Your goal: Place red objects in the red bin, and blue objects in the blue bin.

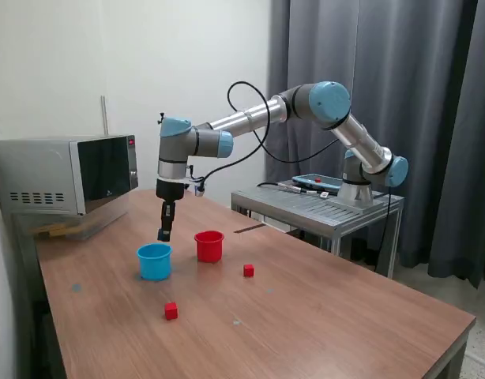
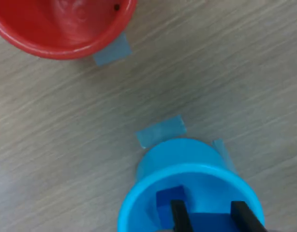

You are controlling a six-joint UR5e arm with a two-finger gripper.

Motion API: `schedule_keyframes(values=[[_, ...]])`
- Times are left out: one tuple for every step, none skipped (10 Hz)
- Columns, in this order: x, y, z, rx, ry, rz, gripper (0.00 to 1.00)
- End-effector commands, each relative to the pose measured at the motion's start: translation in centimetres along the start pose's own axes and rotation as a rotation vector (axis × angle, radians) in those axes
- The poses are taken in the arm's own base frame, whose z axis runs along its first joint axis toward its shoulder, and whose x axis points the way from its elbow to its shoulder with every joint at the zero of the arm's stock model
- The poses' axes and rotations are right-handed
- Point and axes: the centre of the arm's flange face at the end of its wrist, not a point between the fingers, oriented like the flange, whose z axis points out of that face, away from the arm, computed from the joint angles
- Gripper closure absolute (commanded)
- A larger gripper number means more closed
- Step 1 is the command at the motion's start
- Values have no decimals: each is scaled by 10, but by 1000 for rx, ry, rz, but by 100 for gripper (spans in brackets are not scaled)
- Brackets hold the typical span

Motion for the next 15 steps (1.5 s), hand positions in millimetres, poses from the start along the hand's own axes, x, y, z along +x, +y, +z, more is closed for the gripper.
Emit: schedule_keyframes(values=[[0,0,1,2,2,-58,100],[0,3,-3,-8,4,-64,100],[0,6,-6,-18,5,-68,100],[0,5,-6,-15,6,-70,100],[0,6,-5,-16,6,-85,100],[2,9,-1,-18,6,-94,100],[2,11,1,-19,7,-94,100],[2,11,1,-19,7,-94,100],[2,11,2,-18,6,-94,100],[2,10,3,-16,6,-94,100],[2,9,4,-13,5,-94,100],[2,9,5,-12,5,-94,100],[2,9,6,-10,5,-93,100],[2,9,6,-12,5,-93,100],[2,7,8,-6,4,-93,0]])
